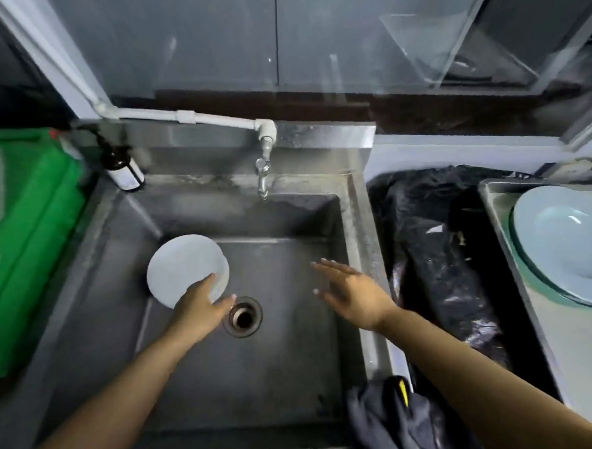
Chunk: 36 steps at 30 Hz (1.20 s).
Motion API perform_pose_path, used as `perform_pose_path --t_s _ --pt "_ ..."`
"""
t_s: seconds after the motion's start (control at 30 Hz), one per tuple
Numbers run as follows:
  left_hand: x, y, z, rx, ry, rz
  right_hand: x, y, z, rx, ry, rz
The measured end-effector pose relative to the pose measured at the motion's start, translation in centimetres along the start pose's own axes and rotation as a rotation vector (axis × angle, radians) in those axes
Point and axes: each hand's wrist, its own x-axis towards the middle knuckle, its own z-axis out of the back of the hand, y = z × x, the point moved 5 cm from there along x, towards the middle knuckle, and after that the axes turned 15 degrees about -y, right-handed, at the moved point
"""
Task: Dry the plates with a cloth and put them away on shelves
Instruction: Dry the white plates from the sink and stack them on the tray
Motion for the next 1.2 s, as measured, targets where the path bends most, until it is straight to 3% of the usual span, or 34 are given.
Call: perform_pose_path --t_s 0.23,0.5,0.87,1.2 --pt "9.5 10.8 3.0 0.045 0.04 0.151 8.9 6.1 -11.5 -0.063 0.134 -0.067" --pt "17.5 18.8 1.1 0.064 0.095 0.236 15.9 6.3 -22.2 -0.088 0.258 -0.295" --pt "22.1 22.7 -4.0 0.004 0.13 0.483 22.8 4.3 -28.8 -0.107 0.347 -0.506" --pt "23.5 23.2 -4.9 0.02 -0.022 0.58 25.1 3.8 -31.0 -0.013 0.319 -0.607"
